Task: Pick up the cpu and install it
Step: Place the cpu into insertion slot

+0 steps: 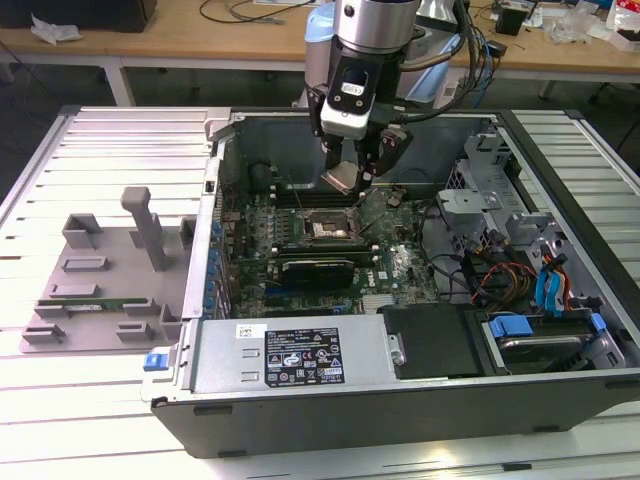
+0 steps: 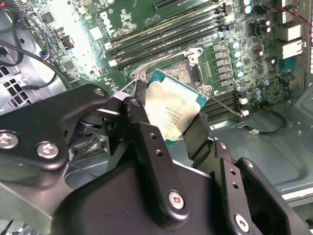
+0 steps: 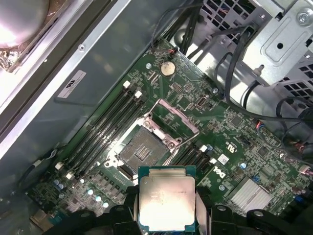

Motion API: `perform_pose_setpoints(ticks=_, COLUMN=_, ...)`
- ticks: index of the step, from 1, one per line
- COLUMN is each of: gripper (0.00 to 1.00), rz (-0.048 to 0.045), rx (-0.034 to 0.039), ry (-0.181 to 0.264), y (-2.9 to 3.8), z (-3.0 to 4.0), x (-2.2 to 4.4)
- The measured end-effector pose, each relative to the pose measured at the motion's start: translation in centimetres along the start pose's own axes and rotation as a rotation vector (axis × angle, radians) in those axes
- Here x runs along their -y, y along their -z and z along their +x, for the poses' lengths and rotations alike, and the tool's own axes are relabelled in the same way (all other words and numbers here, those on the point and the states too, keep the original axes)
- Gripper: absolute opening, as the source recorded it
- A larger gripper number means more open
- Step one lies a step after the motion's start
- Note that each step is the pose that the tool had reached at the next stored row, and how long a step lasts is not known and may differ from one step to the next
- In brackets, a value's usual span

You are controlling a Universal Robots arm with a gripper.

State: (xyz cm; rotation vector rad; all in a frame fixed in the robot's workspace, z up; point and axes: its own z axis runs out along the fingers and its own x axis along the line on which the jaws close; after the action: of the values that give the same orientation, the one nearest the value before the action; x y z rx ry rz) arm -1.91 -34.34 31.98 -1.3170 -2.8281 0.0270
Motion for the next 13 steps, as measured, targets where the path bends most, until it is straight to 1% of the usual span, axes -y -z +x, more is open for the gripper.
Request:
perform_pose_setpoints(ticks=3, gripper=0.55, rz=-0.0003, rx=-0.0006, ry=-0.024, y=-0.01, z=0.0, x=0.0)
perform_pose_setpoints(ticks=8, gripper=0.55, rz=-0.0009, rx=-0.0018, ry=-0.076, y=-0.03, z=0.0, x=0.0)
perform_pose_setpoints(ticks=13, gripper=0.55, rz=-0.0013, rx=-0.0025, ry=-0.106, y=-0.05, z=0.0, x=0.0)
